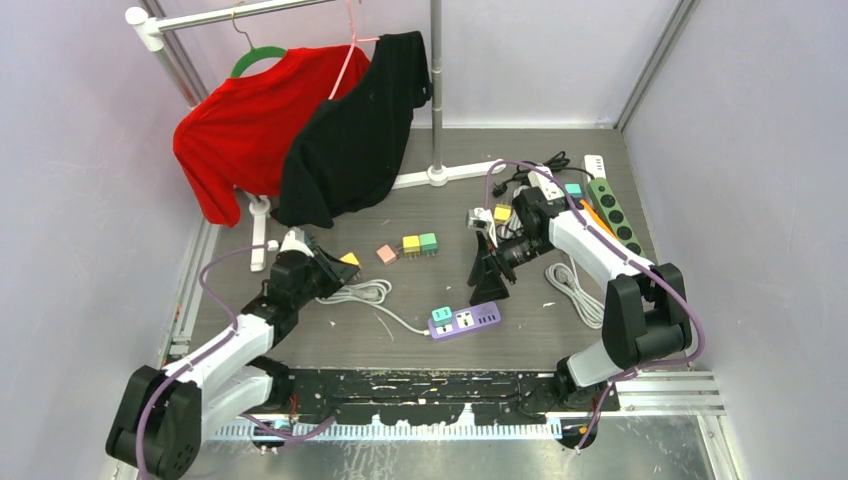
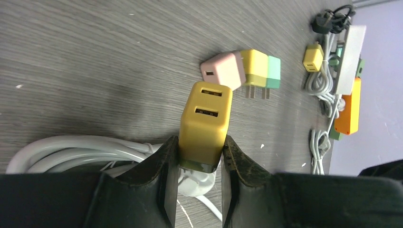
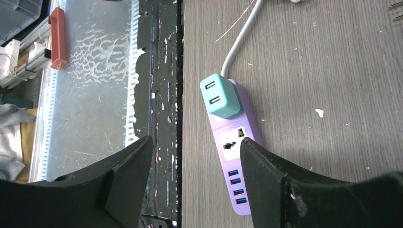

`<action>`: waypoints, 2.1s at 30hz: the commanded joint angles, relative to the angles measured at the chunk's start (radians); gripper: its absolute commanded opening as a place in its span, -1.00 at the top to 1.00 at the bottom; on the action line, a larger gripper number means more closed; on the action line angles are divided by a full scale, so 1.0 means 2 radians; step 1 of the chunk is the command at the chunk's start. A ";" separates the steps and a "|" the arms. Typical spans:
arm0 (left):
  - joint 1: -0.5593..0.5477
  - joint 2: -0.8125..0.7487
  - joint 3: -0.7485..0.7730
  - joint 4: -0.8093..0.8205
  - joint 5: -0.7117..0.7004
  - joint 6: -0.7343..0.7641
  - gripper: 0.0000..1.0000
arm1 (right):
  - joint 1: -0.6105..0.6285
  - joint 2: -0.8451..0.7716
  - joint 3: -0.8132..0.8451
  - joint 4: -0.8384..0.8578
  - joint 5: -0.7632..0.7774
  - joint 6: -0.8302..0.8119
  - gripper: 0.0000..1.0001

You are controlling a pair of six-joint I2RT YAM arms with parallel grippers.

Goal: Pull the plug off the socket
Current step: Place the plug at the center of the board, then remove the plug from the socket.

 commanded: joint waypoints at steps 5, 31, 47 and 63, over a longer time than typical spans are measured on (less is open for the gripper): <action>0.020 0.070 0.047 0.020 0.004 -0.030 1.00 | 0.002 -0.020 -0.001 0.005 -0.001 -0.013 -0.44; 0.038 0.171 0.143 -0.097 0.034 -0.052 -0.59 | 0.001 -0.020 -0.001 0.004 0.003 -0.017 -0.43; -0.057 -0.116 0.263 -0.424 0.025 -0.105 -0.99 | -0.016 -0.032 0.002 -0.001 0.010 -0.023 -0.43; -0.057 -0.266 0.136 -0.042 0.275 -0.033 -0.99 | -0.070 -0.124 -0.018 -0.008 -0.060 -0.058 -0.67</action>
